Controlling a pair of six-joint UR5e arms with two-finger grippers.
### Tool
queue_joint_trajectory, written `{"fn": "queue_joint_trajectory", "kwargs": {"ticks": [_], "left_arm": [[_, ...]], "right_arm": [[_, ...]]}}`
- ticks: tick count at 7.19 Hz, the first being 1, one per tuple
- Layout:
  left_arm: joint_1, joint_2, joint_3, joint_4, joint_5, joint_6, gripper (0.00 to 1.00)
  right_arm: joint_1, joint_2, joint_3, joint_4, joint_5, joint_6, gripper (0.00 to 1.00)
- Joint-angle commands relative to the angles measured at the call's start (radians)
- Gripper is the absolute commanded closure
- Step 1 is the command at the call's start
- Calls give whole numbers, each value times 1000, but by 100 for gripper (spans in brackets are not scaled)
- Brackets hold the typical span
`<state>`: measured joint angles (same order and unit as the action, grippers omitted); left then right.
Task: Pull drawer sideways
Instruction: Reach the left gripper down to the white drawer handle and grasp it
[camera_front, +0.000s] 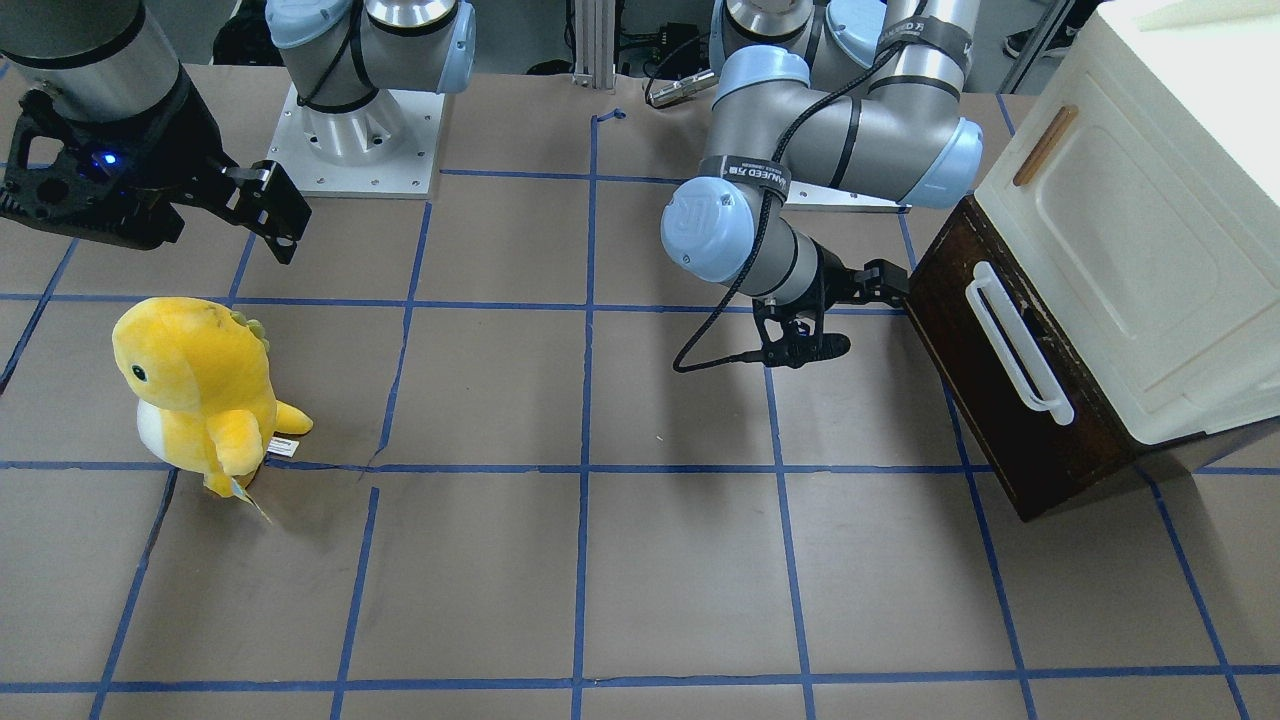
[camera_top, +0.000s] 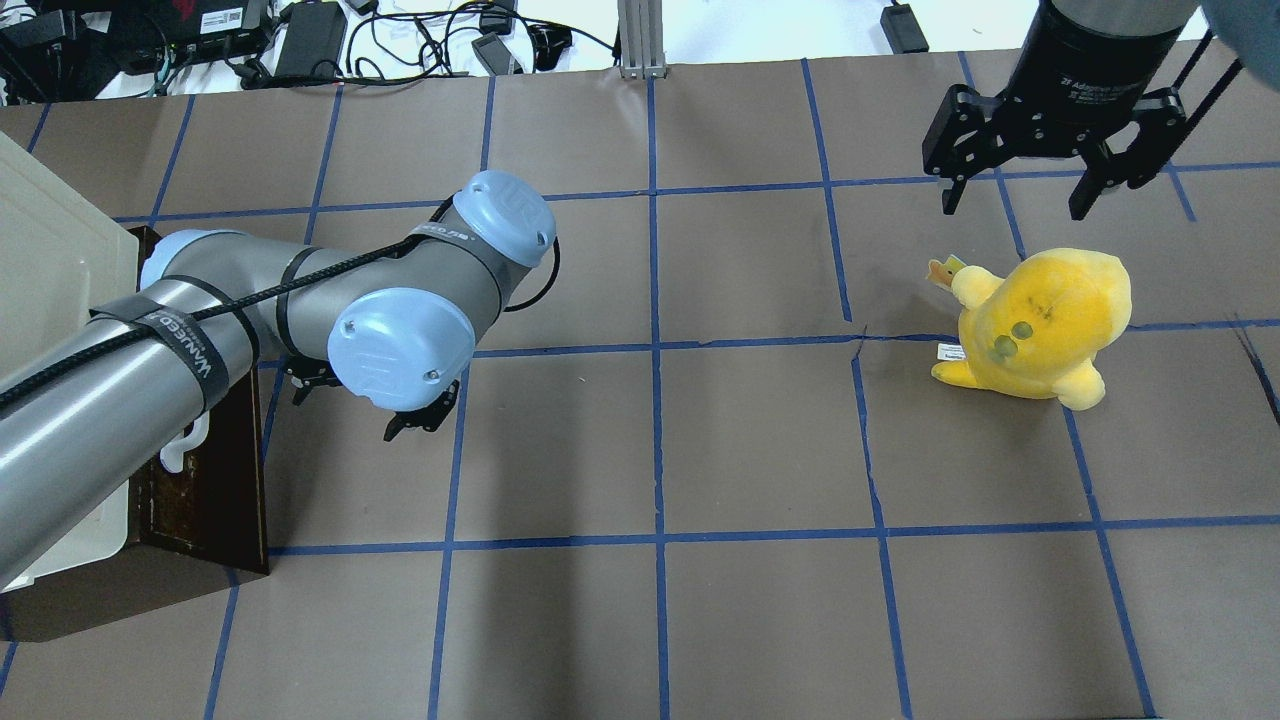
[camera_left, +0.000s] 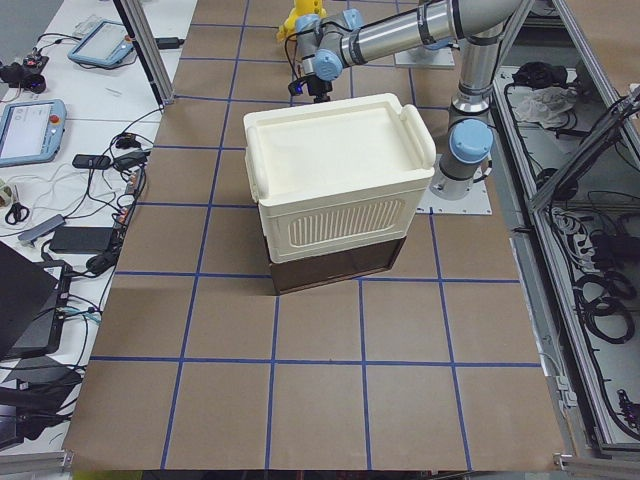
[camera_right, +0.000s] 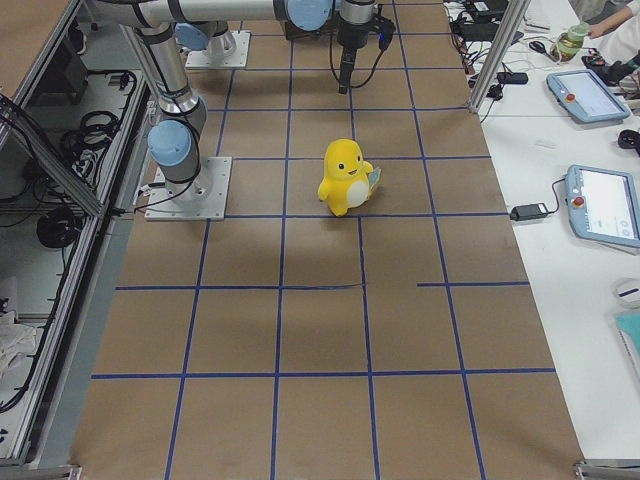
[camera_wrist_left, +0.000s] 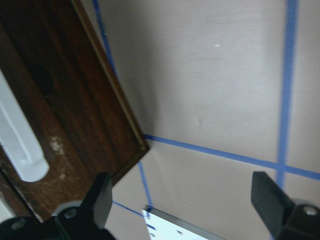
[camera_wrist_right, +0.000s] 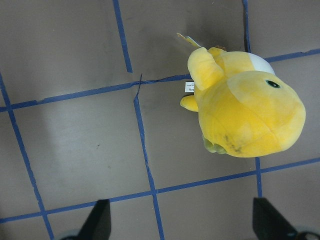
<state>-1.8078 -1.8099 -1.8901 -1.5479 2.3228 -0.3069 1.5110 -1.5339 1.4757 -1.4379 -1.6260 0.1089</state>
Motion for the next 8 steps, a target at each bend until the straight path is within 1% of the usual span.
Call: {"fn": "queue_joint_trajectory", "kwargs": {"ticks": [1,2,3,6,8], "left_arm": [[1,-55,-50,-30,259,-55,0],[10,-81,-78,-35,355,-98,0],[21,-103,-84,-38,400,-125,0],[109,-130,-86,-49,417,-136,0],[117,-135,-84,-75,449,-150,0]], "right_arm": [[0,0,0,-1,0,0,0],[0,0,0,-1,0,0,0],[0,0,0,-1,0,0,0],[-2,0,0,-1,0,0,0],[0,0,0,-1,0,0,0]]}}
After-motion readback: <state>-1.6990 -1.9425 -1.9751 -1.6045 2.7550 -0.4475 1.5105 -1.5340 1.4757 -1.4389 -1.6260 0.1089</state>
